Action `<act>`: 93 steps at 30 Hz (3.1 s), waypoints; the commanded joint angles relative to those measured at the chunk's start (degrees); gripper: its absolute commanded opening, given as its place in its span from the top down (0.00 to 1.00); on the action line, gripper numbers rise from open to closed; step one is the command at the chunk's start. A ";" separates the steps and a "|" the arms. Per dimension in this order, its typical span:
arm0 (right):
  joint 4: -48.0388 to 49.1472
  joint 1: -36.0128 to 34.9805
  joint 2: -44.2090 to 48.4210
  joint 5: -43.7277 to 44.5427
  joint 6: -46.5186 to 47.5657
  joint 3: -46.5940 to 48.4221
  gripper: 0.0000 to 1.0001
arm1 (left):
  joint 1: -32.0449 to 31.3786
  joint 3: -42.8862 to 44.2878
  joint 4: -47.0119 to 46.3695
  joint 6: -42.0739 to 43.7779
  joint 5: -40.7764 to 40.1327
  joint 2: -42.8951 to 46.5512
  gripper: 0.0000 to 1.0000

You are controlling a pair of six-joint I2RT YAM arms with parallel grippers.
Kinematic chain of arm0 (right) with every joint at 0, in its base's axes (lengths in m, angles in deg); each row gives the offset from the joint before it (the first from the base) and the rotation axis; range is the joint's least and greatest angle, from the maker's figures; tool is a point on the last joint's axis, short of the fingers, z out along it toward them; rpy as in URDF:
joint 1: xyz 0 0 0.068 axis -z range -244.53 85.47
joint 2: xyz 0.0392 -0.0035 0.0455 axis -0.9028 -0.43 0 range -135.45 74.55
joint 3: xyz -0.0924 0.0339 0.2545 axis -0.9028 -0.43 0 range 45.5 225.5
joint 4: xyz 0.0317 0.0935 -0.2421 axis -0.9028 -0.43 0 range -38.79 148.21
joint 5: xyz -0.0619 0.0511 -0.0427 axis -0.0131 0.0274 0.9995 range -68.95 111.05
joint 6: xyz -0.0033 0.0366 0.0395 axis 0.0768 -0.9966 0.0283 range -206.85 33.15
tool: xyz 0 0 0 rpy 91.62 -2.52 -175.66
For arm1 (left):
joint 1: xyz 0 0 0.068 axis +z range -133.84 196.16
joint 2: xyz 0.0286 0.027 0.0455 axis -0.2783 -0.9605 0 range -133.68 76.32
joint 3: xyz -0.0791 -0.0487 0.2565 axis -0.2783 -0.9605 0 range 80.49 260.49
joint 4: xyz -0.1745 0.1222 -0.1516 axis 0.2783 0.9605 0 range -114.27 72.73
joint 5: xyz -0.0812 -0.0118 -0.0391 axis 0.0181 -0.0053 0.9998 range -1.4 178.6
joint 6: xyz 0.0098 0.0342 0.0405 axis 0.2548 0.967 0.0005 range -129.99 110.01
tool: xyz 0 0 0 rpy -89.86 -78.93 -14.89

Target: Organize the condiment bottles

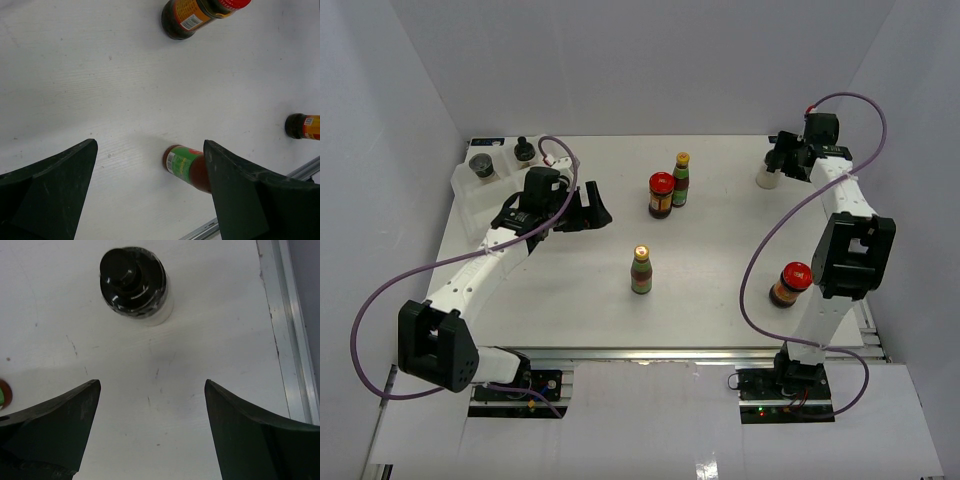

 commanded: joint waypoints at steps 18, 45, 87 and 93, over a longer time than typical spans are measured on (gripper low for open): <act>7.94 0.10 -14.27 -0.67 6.89 14.31 0.10 | 0.02 0.33 -1.11 0.70 3.95 -0.53 0.02; 8.27 -0.58 -16.06 -0.29 9.38 14.86 0.45 | 0.10 0.71 -0.58 0.74 1.93 -0.54 0.02; 23.67 -42.22 50.67 11.15 -2.57 -63.41 0.65 | -0.01 8.74 7.36 3.39 8.93 11.40 0.06; 24.49 -45.25 52.18 14.97 -3.81 -65.46 0.46 | -0.31 10.61 8.36 4.39 10.28 10.19 0.06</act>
